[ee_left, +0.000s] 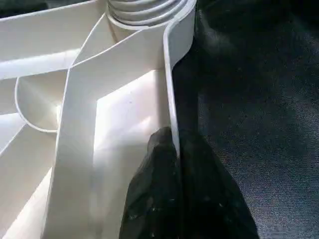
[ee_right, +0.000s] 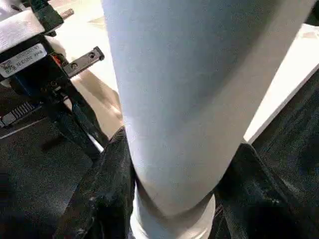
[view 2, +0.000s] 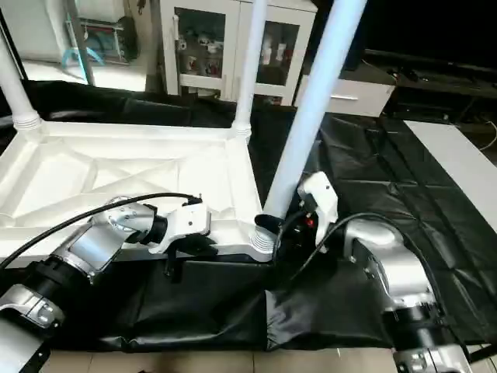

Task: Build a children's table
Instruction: Rotate table base

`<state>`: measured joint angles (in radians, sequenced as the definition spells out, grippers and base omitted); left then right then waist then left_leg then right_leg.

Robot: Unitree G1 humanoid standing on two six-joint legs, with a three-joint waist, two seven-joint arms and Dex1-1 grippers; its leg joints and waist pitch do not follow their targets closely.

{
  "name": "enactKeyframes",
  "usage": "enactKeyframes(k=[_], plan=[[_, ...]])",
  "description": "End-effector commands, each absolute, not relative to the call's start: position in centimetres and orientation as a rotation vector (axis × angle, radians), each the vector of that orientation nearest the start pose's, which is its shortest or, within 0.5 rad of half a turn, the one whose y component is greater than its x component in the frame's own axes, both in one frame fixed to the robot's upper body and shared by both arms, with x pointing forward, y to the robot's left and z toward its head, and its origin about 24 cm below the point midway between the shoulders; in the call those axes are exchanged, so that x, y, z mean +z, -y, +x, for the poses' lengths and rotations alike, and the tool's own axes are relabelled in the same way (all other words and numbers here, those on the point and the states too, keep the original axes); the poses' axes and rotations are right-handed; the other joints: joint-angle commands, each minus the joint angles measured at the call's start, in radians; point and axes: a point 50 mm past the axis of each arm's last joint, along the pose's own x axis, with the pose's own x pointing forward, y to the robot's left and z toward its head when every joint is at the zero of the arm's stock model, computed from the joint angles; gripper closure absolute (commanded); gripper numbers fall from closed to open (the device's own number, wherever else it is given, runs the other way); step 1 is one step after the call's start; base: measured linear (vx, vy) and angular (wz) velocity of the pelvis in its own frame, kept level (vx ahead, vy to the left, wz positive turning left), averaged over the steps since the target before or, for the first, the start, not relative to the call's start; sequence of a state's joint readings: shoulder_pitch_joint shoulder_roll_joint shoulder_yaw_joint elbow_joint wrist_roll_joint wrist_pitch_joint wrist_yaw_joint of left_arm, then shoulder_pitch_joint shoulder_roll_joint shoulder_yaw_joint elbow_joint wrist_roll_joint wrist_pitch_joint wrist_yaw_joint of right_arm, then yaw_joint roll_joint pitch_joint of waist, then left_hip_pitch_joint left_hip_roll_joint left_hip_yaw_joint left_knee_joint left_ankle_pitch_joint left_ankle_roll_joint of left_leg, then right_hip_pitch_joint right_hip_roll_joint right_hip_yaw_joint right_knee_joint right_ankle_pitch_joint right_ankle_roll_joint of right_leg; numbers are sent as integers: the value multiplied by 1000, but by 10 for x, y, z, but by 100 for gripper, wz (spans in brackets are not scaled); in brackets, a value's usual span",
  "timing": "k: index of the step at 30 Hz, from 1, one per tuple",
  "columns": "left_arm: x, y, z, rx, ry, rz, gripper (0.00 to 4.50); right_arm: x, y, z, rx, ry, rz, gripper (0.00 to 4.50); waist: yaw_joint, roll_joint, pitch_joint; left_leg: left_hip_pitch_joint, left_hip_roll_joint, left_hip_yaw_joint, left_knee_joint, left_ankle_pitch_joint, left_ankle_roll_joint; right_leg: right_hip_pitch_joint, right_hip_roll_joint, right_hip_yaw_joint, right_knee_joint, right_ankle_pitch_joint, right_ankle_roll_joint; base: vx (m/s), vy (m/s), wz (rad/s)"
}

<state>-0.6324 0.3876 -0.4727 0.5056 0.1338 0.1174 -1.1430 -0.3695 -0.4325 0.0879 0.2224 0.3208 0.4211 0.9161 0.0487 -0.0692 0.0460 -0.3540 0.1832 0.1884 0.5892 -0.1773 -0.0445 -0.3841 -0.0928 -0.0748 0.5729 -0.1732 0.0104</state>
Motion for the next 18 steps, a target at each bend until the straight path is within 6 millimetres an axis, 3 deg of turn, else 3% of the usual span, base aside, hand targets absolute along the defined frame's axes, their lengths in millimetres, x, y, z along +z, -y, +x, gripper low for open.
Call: enactKeyframes(k=[1, 4, 5, 8, 11, 14, 18], plan=[[58, -100, 312, -1434, -451, 710, 450, 34, 175, 291, 866, -545, 50, 266, -11, 15, -25, 35, 51, -56, -93, -656, -73, -14, -73, 21, -116, -706, -58, 0, 0, 0], [57, -100, 310, -1444, -456, 707, 450, 29, 174, 298, 801, -557, 45, 266, -23, 28, -23, 36, 54, -71, -99, -717, -89, -5, -71, 3, -120, -681, -62, 0, 0, 0], [57, -100, 310, -1447, -459, 707, 450, 27, 173, 299, 792, -563, 45, 266, -30, 35, -21, 28, 59, -81, -112, -760, -102, 9, -70, -8, -115, -627, -70, 0, 0, 0], [56, -100, 309, -1449, -461, 705, 450, 17, 173, 296, 787, -606, 26, 266, -35, 37, -14, 36, 59, -82, -119, -815, -113, 7, -70, -15, -118, -595, -82, 0, 0, 0], [56, -100, 309, -1448, -460, 706, 450, 13, 172, 295, 786, -608, 11, 266, -35, 36, -9, 46, 55, -81, -111, -818, -110, 1, -79, -22, -134, -669, -64, 0, 0, 0], [56, -101, 309, -1439, -456, 711, 450, 14, 170, 293, 805, -593, -14, 266, -37, 37, -7, 43, 57, -87, -117, -836, -111, 11, -80, -35, -136, -691, -44, 0, 0, 0], [57, -102, 311, -1426, -450, 719, 450, 18, 167, 292, 837, -551, -33, 266, -34, 37, -8, 44, 59, -84, -130, -840, -113, 14, -76, -30, -132, -650, -51, 0, 0, 0]])
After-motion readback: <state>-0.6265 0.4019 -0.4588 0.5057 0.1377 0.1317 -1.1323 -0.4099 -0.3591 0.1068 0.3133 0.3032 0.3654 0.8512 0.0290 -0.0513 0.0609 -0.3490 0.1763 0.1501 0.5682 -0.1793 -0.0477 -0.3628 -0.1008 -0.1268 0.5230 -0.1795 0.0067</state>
